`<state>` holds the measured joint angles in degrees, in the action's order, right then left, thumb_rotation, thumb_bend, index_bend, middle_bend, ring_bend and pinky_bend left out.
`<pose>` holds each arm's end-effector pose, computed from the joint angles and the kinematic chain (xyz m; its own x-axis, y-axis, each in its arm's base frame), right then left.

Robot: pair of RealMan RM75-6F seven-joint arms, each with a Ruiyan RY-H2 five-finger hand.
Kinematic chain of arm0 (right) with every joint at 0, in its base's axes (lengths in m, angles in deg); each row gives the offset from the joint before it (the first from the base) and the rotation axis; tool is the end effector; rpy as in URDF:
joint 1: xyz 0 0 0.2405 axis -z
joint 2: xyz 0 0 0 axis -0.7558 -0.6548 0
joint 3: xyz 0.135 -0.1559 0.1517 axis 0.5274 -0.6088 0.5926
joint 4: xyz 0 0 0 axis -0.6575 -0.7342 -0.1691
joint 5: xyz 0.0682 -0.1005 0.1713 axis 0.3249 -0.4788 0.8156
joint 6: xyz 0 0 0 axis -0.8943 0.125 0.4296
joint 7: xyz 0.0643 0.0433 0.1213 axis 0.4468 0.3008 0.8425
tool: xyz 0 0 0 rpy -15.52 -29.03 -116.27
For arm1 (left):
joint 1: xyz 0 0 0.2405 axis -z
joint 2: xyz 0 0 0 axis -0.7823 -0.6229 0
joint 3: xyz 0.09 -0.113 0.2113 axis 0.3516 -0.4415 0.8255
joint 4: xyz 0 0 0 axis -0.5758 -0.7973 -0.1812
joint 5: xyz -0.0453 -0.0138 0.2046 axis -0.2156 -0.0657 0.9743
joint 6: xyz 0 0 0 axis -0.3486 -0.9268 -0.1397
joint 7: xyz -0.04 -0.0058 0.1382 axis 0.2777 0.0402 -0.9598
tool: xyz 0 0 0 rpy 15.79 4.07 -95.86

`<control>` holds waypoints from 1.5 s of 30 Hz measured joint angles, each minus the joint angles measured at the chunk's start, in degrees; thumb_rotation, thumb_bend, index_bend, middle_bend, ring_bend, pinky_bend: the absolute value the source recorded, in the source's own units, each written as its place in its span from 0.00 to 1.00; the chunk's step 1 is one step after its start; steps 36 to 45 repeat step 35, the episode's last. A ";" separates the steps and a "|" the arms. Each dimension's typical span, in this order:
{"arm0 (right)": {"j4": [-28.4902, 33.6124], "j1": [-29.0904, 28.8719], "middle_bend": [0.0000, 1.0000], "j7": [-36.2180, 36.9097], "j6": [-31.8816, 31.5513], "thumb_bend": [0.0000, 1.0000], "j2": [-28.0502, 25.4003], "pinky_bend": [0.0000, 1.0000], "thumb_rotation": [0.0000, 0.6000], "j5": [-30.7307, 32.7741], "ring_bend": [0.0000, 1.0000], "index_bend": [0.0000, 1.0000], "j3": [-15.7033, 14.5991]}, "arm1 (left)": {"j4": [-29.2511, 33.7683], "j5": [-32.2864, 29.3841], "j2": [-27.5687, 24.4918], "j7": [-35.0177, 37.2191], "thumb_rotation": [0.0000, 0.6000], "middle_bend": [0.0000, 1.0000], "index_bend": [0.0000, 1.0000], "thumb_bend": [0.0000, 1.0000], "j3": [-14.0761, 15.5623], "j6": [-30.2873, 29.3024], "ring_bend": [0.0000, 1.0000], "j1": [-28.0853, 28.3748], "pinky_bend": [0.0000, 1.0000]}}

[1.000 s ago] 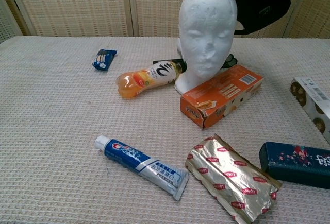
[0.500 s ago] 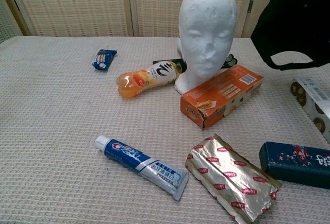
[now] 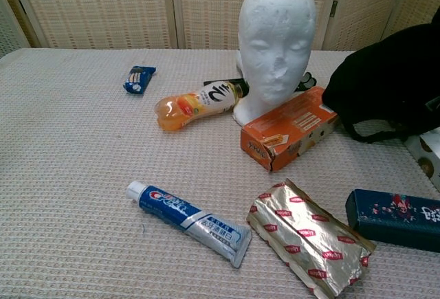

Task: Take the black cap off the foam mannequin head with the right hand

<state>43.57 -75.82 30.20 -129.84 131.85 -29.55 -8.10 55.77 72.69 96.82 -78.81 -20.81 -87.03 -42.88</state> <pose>-0.2721 -0.3124 0.1208 0.5581 0.2178 0.8007 -0.6977 -0.3992 0.5949 -0.2848 0.1957 0.1532 0.4261 0.0229 0.9044 0.9002 -0.1094 -0.4214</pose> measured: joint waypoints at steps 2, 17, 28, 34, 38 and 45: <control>-2.05 -0.58 0.97 -0.26 2.34 0.60 2.04 1.00 1.00 1.02 0.95 0.62 0.14 | -0.14 -0.45 -0.04 0.07 1.00 0.19 0.24 0.07 0.05 0.22 0.19 -0.08 0.19; 12.36 1.25 0.17 -7.78 9.91 0.00 -1.87 0.30 0.63 8.38 0.09 0.00 0.55 | -1.88 -0.94 0.49 1.85 1.00 0.19 0.24 0.07 0.25 0.12 0.19 -0.53 0.19; 26.45 15.53 0.27 -11.81 -5.40 0.00 -11.17 0.34 0.91 9.39 0.17 0.05 -2.62 | -3.41 -2.23 2.12 2.37 1.00 0.19 0.24 0.07 -0.62 0.24 0.19 -0.33 0.19; 29.57 21.29 0.27 -8.67 -8.54 0.01 -14.52 0.34 0.93 8.17 0.14 0.05 -6.28 | -3.56 -2.31 2.70 2.17 1.00 0.19 0.24 0.07 -0.84 0.41 0.19 -0.05 0.19; 29.67 21.97 0.27 -8.24 -9.04 0.01 -14.60 0.34 0.93 7.93 0.14 0.05 -6.55 | -3.59 -2.31 2.78 2.11 1.00 0.19 0.24 0.07 -0.85 0.49 0.19 0.01 0.19; 29.67 21.97 0.27 -8.24 -9.04 0.01 -14.60 0.34 0.93 7.93 0.14 0.05 -6.55 | -3.59 -2.31 2.78 2.11 1.00 0.19 0.24 0.07 -0.85 0.49 0.19 0.01 0.19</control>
